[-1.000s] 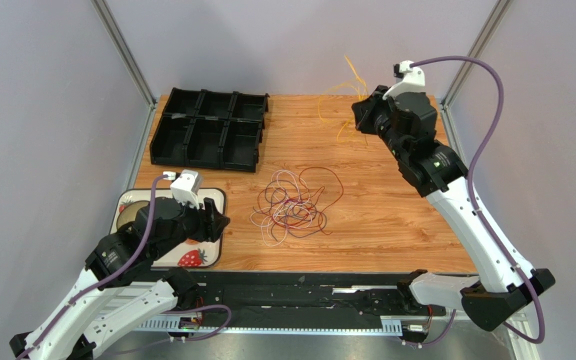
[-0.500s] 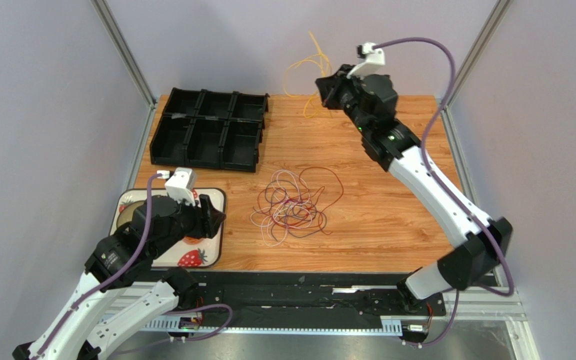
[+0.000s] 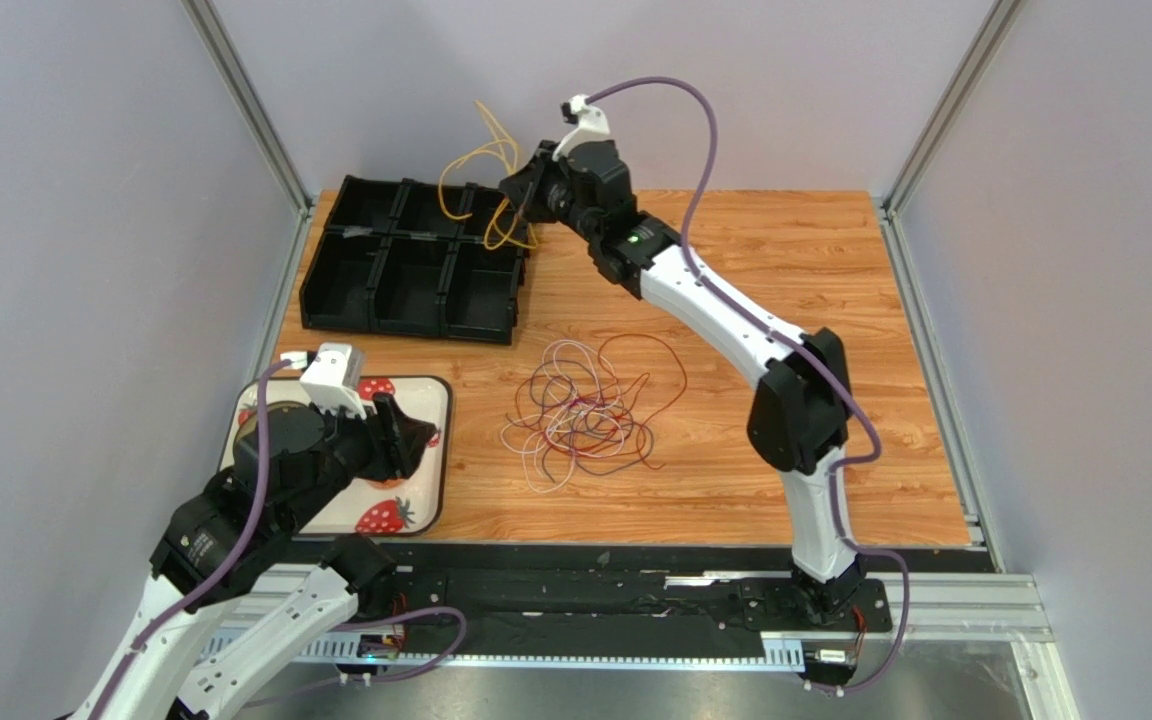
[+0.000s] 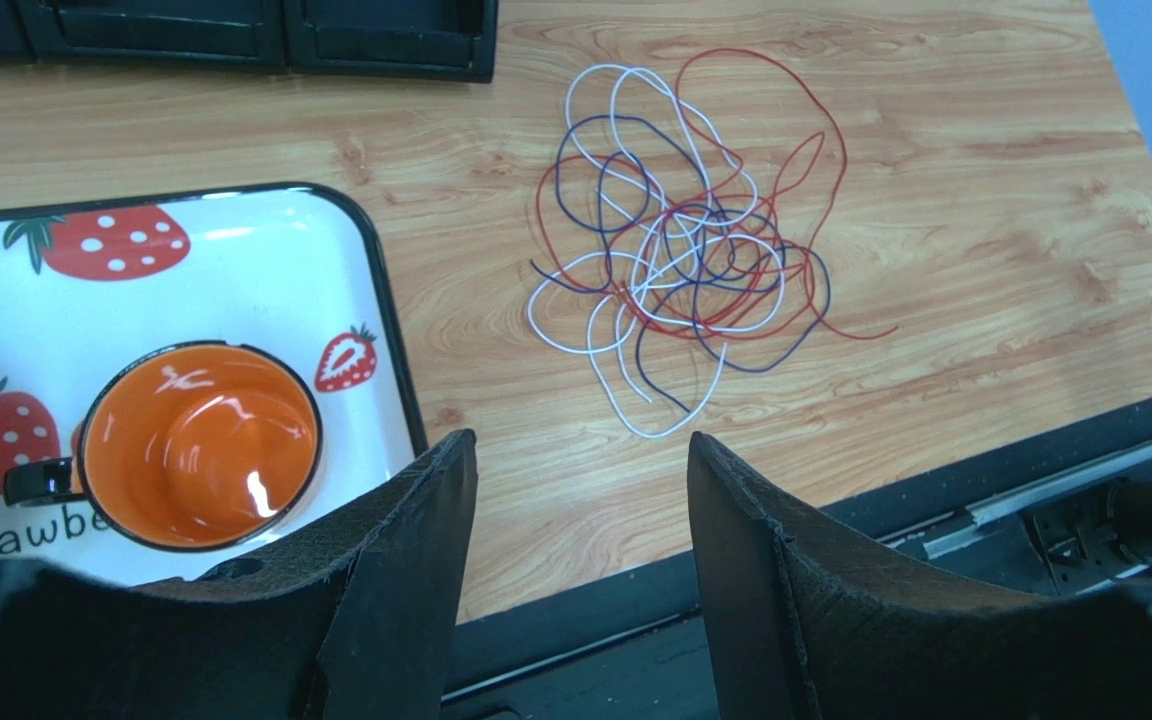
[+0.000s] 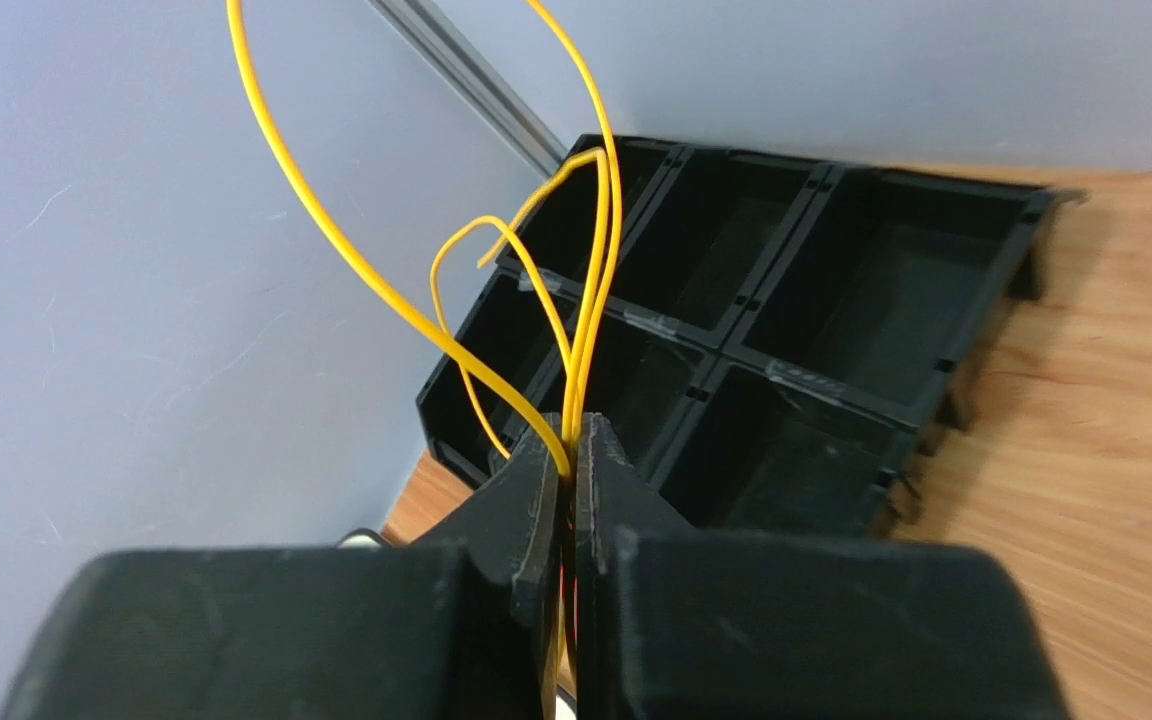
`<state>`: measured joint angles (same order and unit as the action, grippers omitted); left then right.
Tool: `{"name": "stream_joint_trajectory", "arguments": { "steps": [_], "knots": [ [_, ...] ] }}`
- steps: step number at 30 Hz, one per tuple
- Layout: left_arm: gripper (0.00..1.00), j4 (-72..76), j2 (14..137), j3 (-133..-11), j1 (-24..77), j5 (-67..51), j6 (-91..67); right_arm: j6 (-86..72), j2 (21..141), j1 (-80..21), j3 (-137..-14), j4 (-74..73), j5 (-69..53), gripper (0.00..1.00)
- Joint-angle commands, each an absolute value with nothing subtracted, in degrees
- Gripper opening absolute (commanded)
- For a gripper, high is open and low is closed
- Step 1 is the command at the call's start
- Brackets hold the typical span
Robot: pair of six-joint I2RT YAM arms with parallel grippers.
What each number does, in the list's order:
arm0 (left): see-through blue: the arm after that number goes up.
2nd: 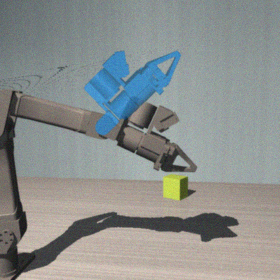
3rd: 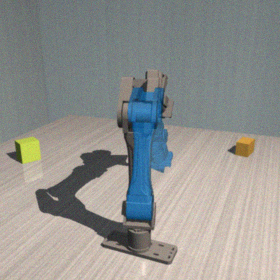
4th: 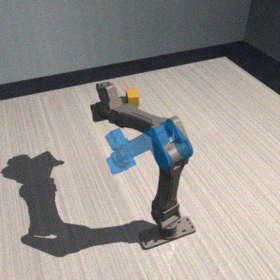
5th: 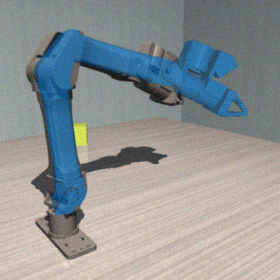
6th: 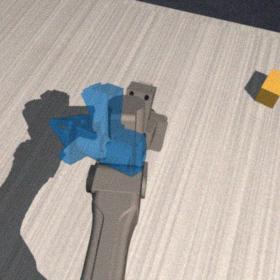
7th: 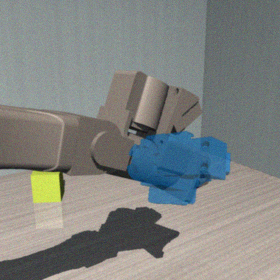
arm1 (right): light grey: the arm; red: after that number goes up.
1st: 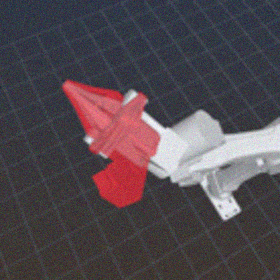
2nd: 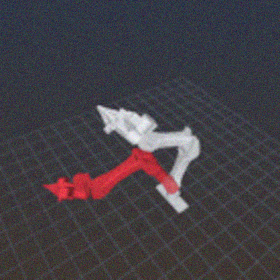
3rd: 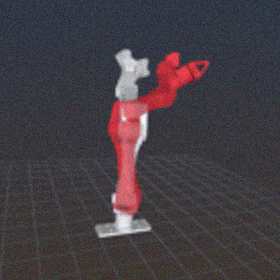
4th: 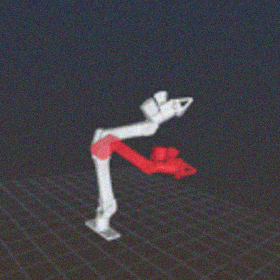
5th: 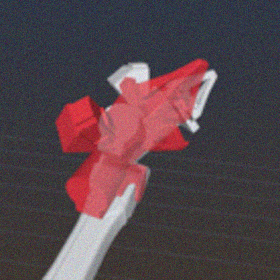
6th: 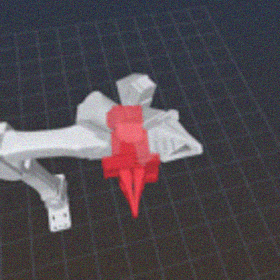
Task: Untangle the cables
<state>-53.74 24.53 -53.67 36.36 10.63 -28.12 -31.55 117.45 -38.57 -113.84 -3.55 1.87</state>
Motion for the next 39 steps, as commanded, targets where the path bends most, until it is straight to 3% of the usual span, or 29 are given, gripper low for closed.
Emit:
{"name": "stream_joint_trajectory", "arguments": {
  "steps": [1,7,18,33,39],
  "knots": [
    [0.62,-52.2,24.4,-53.4,36.0,11.7,-27.7,-40.3,125.8,-39.0,-121.4,-1.5,-2.5,0.0],
    [0.61,-52.5,25.0,-53.4,35.3,12.3,-28.0,-45.6,136.7,-40.9,-128.0,-2.8,-3.5,0.0],
    [0.6,-52.4,25.8,-53.5,33.8,11.5,-27.7,-49.0,144.2,-41.6,-127.9,-3.9,-2.6,0.0],
    [0.59,-52.6,26.3,-53.4,33.8,12.4,-28.1,-40.2,145.3,-39.4,-131.4,-16.3,18.2,0.0],
    [0.58,-52.7,26.5,-53.5,33.8,12.4,-28.1,-36.4,146.4,-39.3,-133.5,-20.2,19.4,0.0]
  ]
}}
